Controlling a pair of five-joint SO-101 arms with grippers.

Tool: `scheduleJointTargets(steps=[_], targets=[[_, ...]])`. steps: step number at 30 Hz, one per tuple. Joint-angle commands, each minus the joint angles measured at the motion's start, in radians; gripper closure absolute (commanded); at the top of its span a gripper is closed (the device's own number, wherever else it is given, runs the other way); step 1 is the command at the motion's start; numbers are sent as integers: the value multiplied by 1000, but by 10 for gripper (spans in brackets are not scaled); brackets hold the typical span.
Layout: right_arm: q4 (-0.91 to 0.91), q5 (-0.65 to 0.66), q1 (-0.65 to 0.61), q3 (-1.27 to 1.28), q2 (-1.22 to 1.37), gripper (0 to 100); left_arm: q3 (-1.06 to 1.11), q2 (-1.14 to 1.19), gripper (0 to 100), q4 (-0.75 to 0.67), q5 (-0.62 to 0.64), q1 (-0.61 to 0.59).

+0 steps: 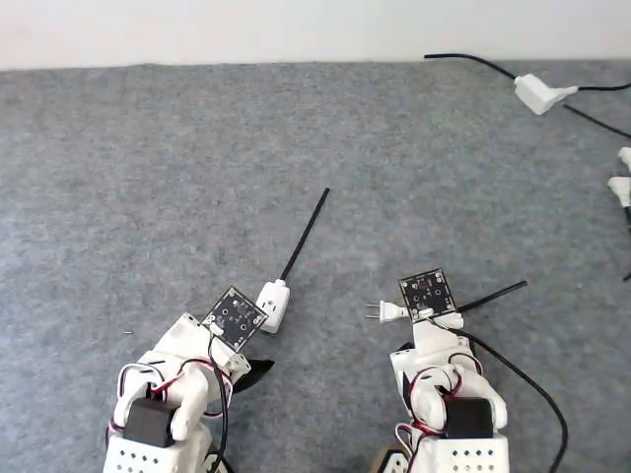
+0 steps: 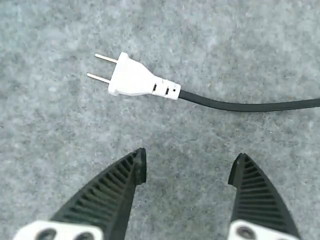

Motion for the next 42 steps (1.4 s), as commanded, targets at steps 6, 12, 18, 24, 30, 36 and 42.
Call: scheduleJointTargets(steps=[6, 12, 18, 24, 30, 36, 42], targets=[[7, 6, 10, 18, -7, 720, -8, -17, 627, -21, -8, 2], [-2, 0, -38, 18, -7, 720, -42, -18, 627, -48, -9, 2], [-97, 9, 1, 11, -8, 720, -104, -17, 627, -77, -26, -68], [-137, 238, 194, -130, -19, 718, -170, -14, 627, -64, -81, -195], [96, 141, 214, -560, 30, 718, -417, -9, 626, 63, -77, -189], [234, 207, 73, -802, 337, 718, -433, -9, 626, 69, -84, -55], [337, 350, 5, -973, 714, 718, -430, -9, 626, 100, -250, 51]])
